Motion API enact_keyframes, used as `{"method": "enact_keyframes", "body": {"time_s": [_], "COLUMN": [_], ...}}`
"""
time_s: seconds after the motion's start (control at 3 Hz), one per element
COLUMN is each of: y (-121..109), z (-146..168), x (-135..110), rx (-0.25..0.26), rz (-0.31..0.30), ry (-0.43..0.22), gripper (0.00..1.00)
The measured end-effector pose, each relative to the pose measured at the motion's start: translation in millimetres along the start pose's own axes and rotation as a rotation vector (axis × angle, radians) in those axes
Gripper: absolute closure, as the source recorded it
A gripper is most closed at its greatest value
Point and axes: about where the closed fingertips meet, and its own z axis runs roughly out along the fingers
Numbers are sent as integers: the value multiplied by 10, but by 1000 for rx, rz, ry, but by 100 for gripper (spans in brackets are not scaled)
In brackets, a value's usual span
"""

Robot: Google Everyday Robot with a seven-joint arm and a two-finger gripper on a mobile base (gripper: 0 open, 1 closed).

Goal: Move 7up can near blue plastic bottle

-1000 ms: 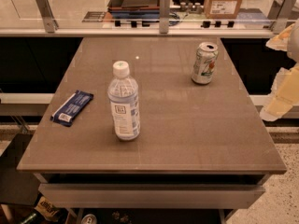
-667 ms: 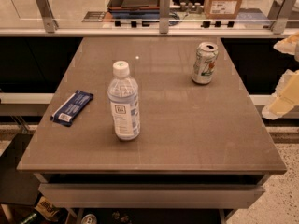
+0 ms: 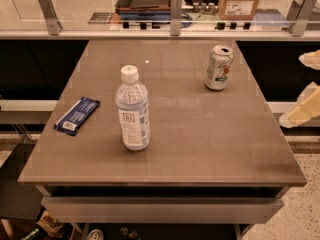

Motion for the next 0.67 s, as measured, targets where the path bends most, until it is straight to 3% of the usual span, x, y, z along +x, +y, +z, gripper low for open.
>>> {"method": "enact_keyframes", "body": {"time_s": [0.67], "y": [-203], "z": [220], "x": [164], "rx": [17], "rz": [123], "ry": [-196], "gripper": [0]}}
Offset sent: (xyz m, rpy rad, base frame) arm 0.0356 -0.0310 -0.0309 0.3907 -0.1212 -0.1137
